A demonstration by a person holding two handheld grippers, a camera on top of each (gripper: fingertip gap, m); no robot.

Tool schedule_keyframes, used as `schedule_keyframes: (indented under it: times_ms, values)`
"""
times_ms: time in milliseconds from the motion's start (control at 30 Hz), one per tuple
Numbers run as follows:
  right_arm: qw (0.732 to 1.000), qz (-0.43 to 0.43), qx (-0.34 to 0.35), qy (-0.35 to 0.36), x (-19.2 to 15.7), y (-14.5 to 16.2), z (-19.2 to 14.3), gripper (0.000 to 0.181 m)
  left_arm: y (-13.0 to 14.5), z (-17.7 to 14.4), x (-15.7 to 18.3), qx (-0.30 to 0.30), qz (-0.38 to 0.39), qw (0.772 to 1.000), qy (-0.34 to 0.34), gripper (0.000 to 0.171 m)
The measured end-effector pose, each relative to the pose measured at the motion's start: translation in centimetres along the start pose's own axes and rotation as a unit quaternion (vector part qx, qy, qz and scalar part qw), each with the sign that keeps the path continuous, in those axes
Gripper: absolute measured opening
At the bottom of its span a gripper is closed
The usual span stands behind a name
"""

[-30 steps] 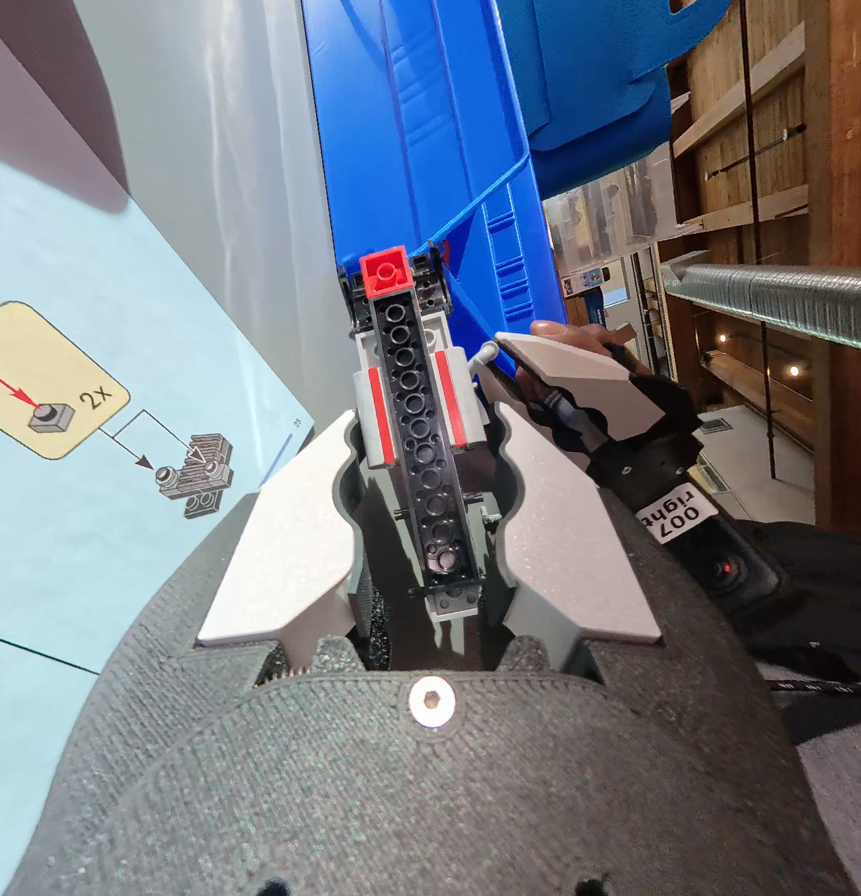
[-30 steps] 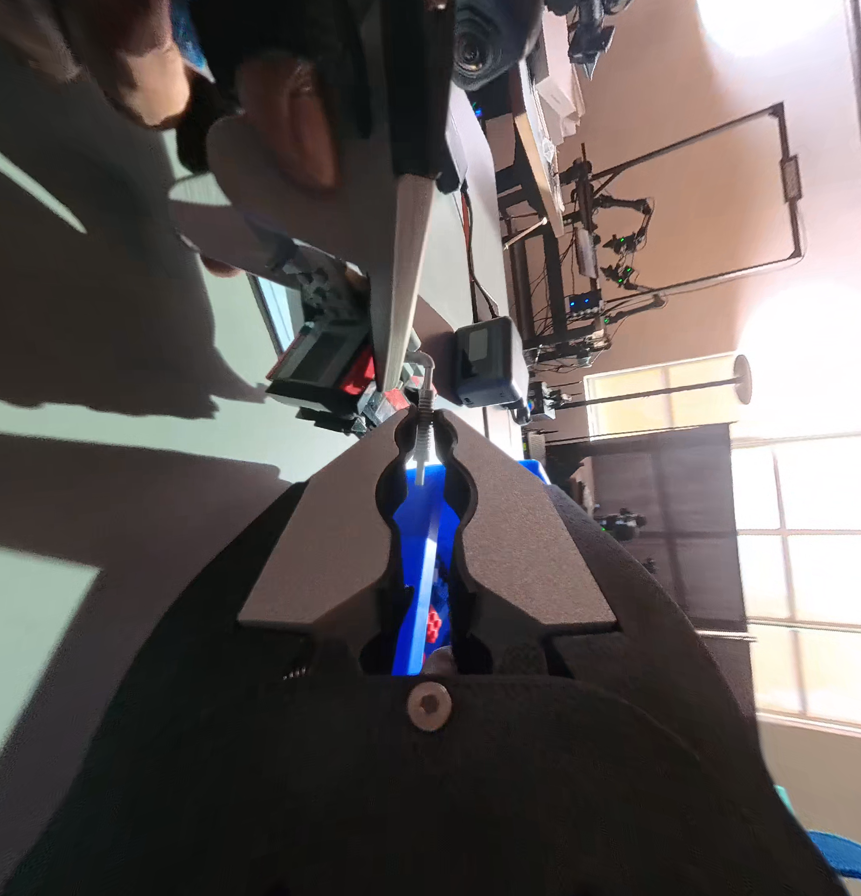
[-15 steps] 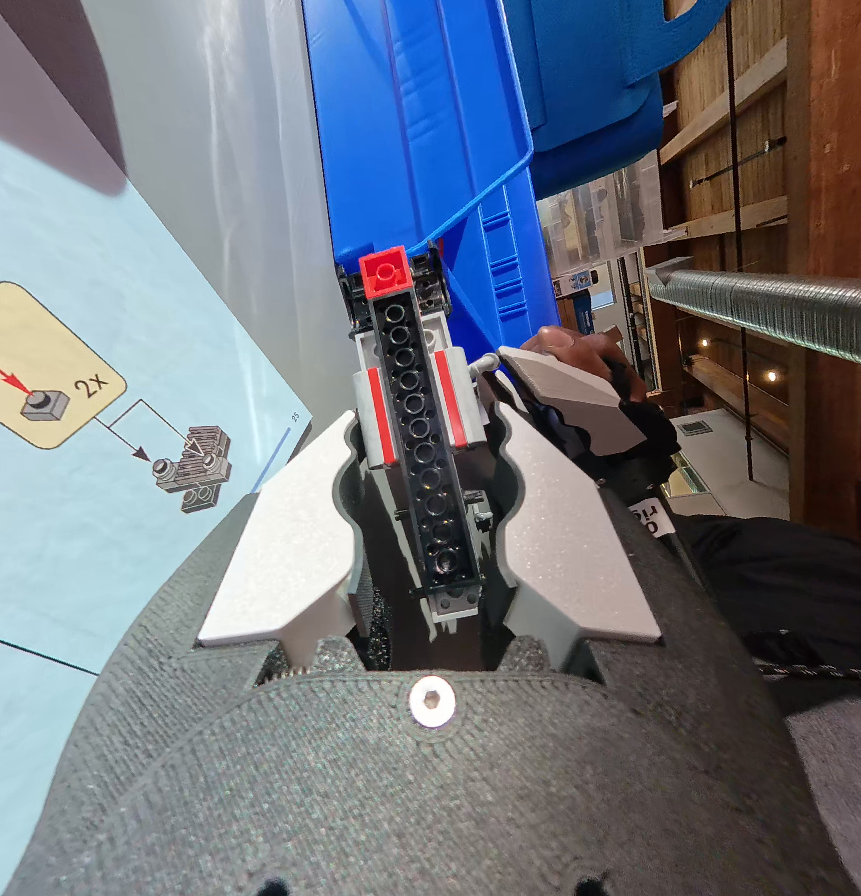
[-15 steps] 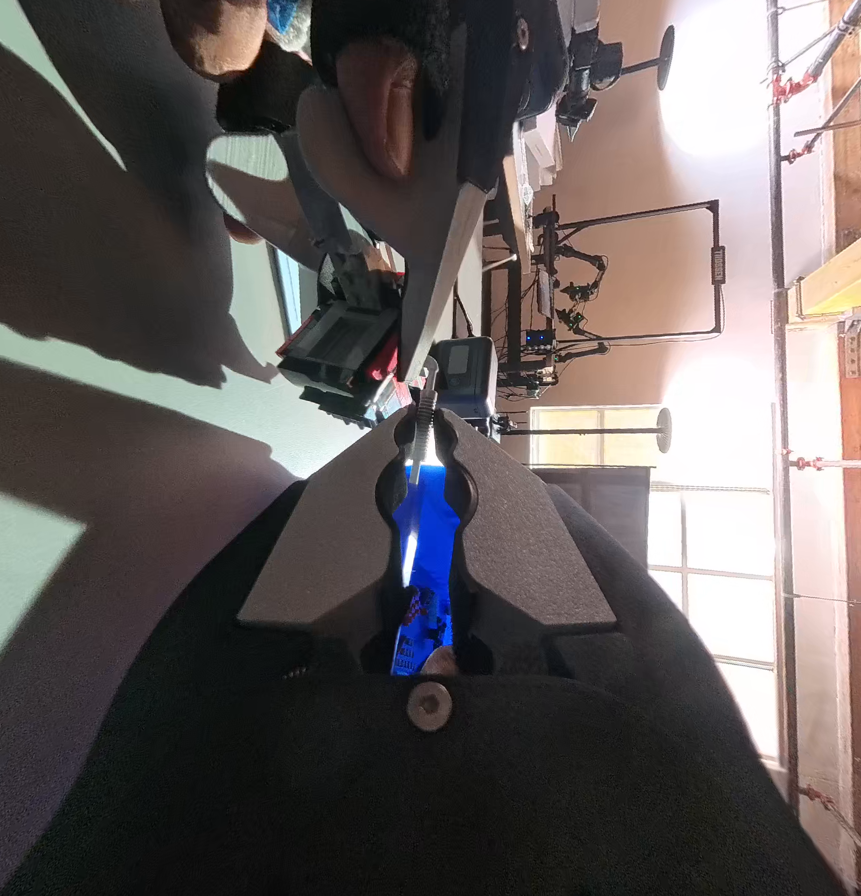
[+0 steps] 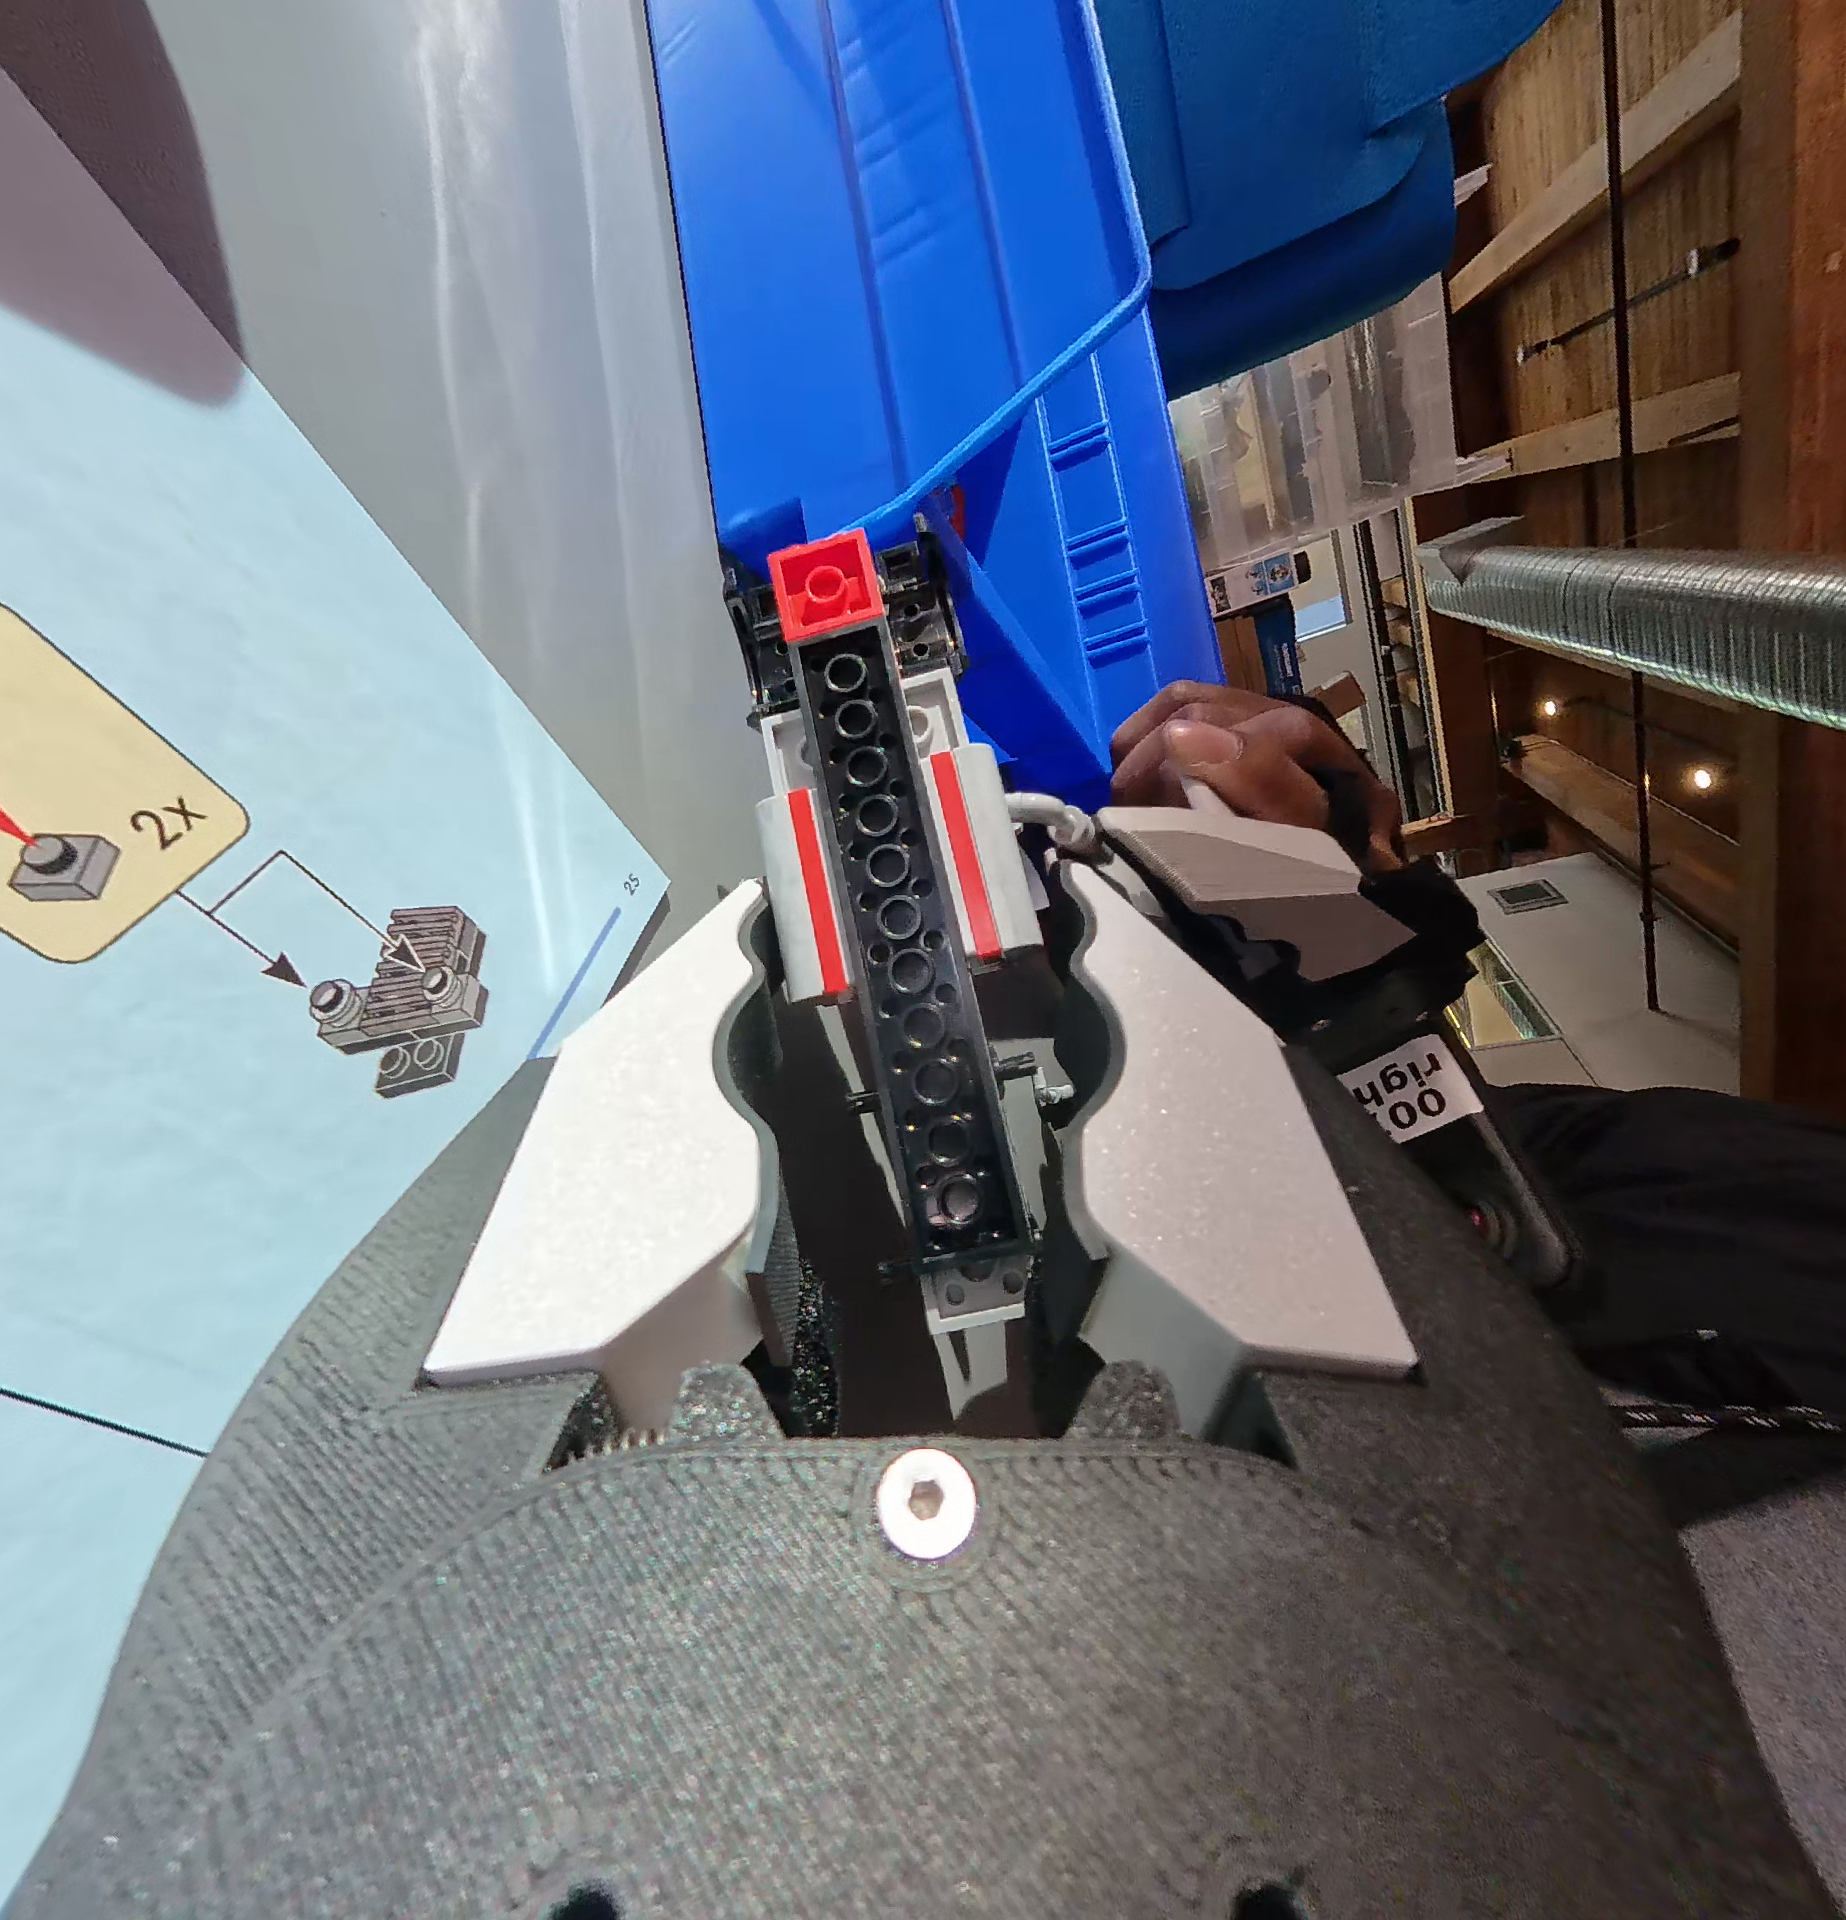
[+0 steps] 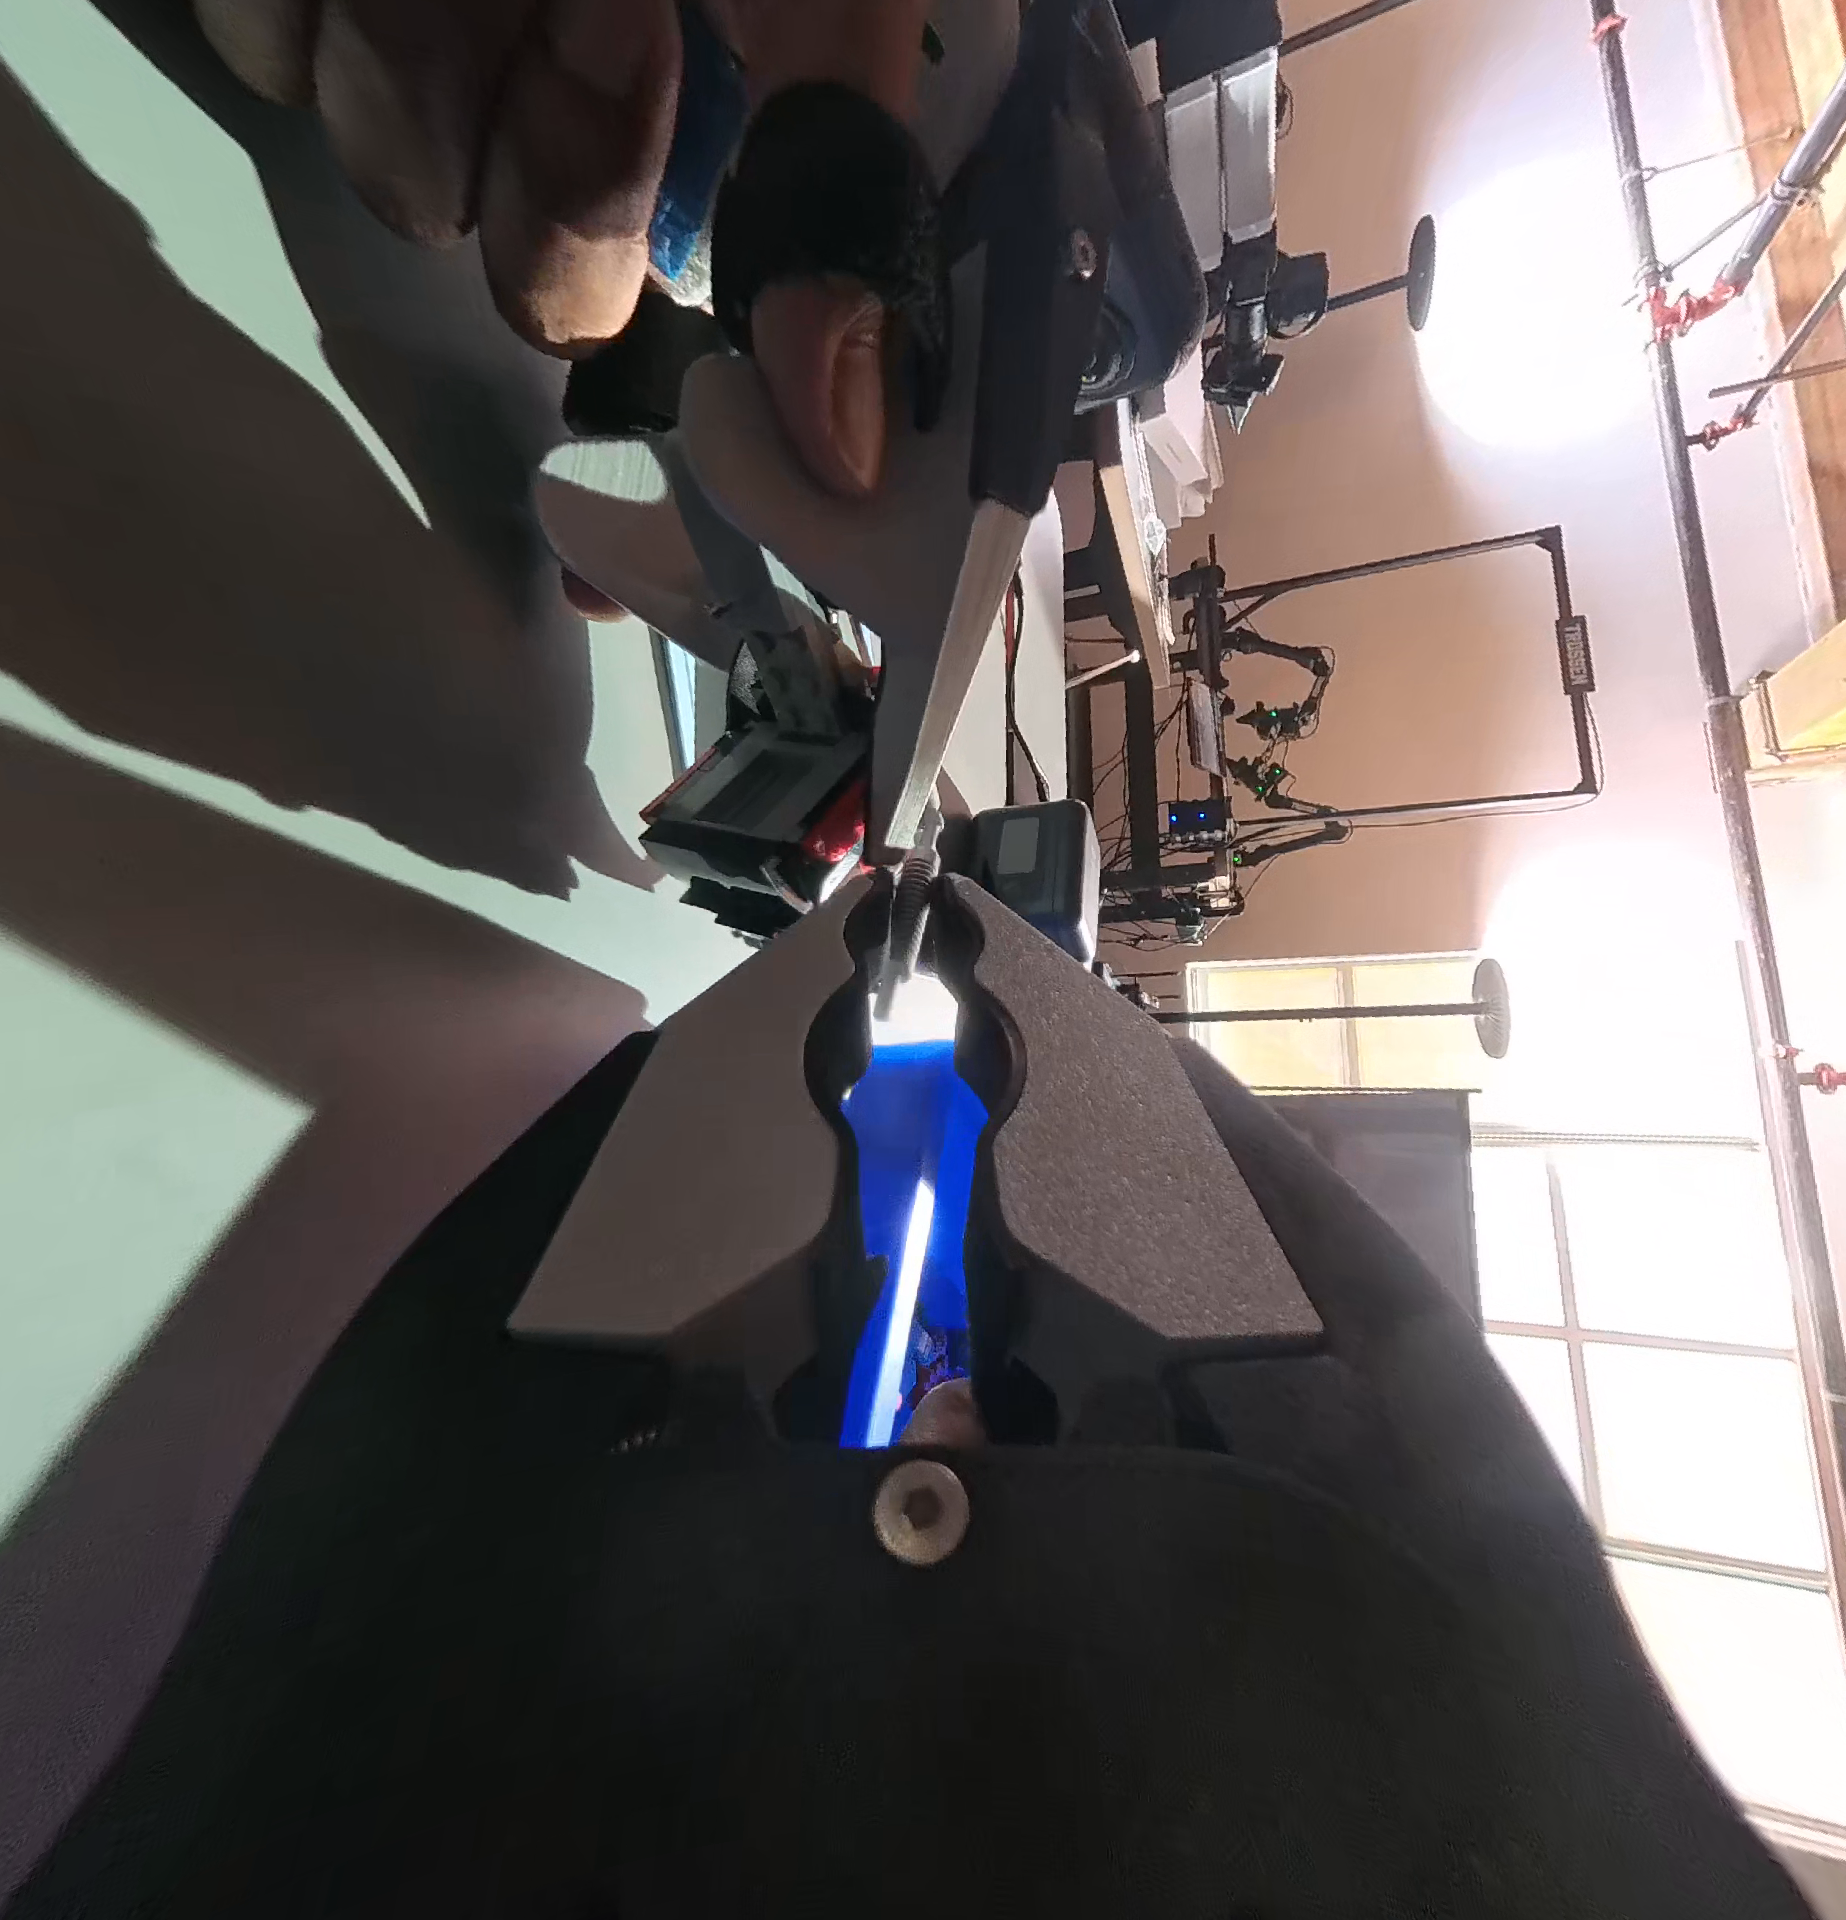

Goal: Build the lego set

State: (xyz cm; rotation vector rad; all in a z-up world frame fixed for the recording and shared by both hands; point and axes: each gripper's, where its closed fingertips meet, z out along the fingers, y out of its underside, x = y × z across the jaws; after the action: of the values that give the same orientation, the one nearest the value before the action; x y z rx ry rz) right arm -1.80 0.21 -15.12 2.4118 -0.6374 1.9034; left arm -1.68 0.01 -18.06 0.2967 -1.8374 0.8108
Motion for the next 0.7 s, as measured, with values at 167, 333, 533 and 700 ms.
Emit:
schedule_keyframes:
  times_ms: [167, 333, 533, 700]
  values:
    - [0.999, 0.047, 0.006, -0.011, -0.03, 0.34, 0.07, 0.009, -0.11, -0.09, 0.09, 0.003, -0.003, 1.0, 0.005, 0.051]
    - [0.996, 0.083, 0.016, -0.03, -0.56, 0.25, 0.16, 0.007, -0.19, -0.16, 0.03, 0.006, -0.004, 1.0, 0.004, 0.051]
    - [0.992, 0.119, 0.022, -0.044, -0.5, 0.4, 0.11, 0.005, 0.03, -0.07, 0.22, 0.002, 0.011, 1.0, 0.003, 0.052]
    - [0.988, 0.137, 0.025, -0.06, -0.57, 0.25, -0.08, 0.005, 0.09, -0.07, 0.35, 0.001, 0.019, 1.0, 0.003, 0.052]
